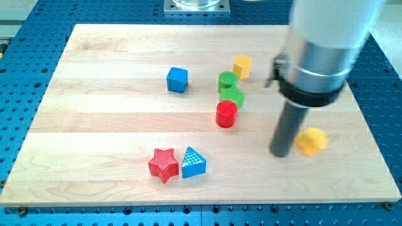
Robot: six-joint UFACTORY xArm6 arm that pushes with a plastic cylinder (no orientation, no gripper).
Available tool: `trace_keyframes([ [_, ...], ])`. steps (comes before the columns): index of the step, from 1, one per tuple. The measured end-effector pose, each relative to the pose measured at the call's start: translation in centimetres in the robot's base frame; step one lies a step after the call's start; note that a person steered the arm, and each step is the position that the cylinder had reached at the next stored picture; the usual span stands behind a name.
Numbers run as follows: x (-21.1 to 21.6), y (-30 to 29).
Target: Push the heart to the right side of the triangle
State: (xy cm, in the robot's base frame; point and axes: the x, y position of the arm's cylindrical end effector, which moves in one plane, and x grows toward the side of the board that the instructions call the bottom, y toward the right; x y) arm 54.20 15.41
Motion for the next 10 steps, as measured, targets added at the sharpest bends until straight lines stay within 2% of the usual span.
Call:
trace_keyframes([
  [2, 5.4, 1.3],
  [4, 4.4, 19.0],
  [5, 2.0, 16.1],
  [6, 2.0, 6.9],
  [7, 3.7, 0.2],
  [8, 4.9, 8.7],
  [9, -2.0, 13.8],
  [10, -2.2, 4.6],
])
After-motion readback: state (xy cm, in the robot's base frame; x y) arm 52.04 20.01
